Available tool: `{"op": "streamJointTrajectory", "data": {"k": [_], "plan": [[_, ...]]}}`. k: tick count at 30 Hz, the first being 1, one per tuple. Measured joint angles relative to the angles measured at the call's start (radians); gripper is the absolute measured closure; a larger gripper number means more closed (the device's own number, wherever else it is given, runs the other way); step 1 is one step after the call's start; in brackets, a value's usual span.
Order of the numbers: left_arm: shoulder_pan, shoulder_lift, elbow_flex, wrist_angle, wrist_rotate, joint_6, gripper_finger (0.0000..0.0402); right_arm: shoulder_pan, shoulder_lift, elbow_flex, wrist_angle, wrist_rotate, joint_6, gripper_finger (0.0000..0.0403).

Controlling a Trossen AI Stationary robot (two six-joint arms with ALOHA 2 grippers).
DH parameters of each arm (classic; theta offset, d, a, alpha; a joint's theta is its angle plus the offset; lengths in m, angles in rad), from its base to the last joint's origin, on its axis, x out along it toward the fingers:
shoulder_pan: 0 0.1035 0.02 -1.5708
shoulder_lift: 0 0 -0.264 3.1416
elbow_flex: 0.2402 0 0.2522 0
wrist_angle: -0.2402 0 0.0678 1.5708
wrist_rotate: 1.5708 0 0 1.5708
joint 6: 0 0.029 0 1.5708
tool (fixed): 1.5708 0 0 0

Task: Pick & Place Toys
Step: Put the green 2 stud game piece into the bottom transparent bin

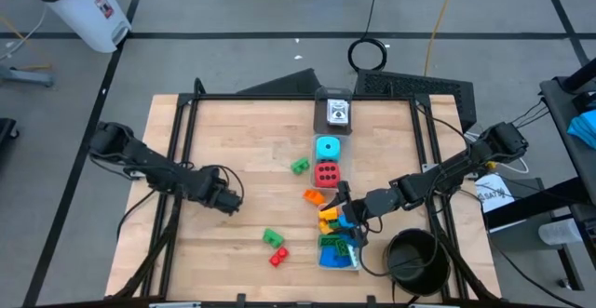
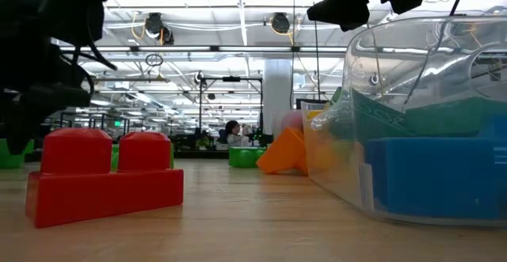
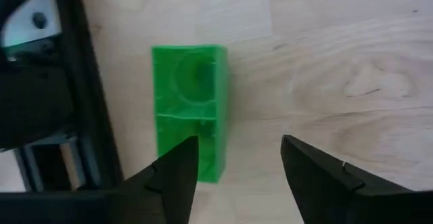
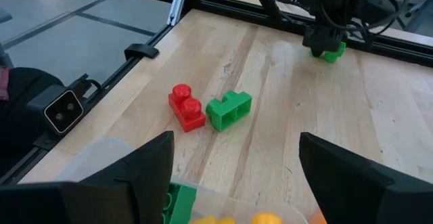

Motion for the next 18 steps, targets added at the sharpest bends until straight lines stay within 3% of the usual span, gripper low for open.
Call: {"op": "streamJointTrajectory", "data": {"k": [12,18], "plan": [[0.04,0.008,0.002,0.403,-0.065,0.322,0.024,0.0,0.0,0.0,-0.001,0.0,0.0,0.012],[0.041,0.008,0.03,0.487,-0.08,0.436,0.0253,0.0,0.0,0.0,-0.001,0.0,0.0,0.012]]}}
